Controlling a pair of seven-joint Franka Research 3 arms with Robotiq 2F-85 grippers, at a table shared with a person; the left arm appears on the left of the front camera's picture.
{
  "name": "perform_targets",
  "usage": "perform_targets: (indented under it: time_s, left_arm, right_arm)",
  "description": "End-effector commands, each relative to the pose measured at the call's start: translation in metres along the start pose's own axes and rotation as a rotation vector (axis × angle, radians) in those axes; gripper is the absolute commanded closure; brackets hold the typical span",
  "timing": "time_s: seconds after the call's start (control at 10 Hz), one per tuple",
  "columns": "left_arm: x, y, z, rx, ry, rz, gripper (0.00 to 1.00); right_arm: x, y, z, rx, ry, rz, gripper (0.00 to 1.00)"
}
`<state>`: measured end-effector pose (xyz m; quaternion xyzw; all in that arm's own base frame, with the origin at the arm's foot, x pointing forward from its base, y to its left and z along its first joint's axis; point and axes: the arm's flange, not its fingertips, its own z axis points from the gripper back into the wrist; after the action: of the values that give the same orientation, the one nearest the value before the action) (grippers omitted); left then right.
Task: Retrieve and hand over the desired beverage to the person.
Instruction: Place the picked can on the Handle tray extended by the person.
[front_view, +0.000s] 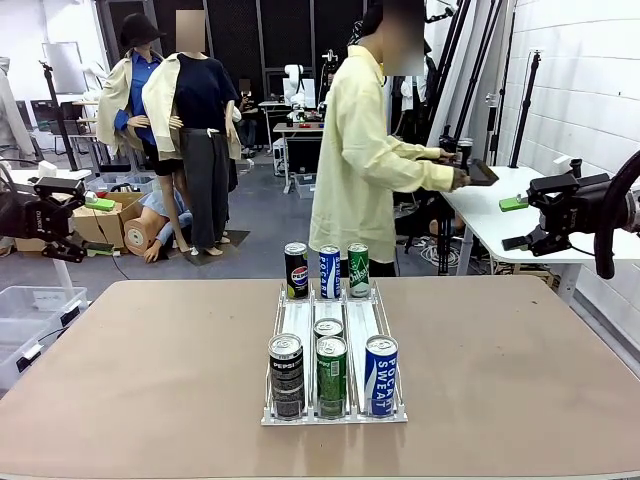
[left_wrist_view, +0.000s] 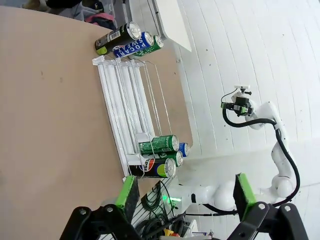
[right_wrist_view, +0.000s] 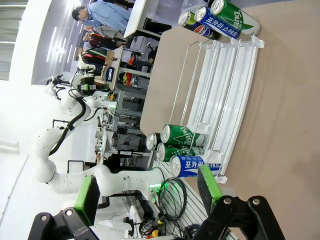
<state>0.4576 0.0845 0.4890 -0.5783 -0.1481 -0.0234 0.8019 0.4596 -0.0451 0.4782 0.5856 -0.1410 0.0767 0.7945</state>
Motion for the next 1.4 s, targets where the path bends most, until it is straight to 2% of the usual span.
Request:
perform_targets:
  time_s: [0.0, 1.3]
  left_arm:
    - [-0.0006, -0.0005, 0.001, -0.008, -0.011, 0.005, 0.0]
    - [-0.0006, -0.0005, 0.001, -0.008, -0.011, 0.005, 0.0]
  right_arm:
    - [-0.0009, 0.0007, -0.0012, 0.006, 0.001, 0.001, 0.0]
    - [-0.0009, 0.0007, -0.0012, 0.006, 0.001, 0.001, 0.0]
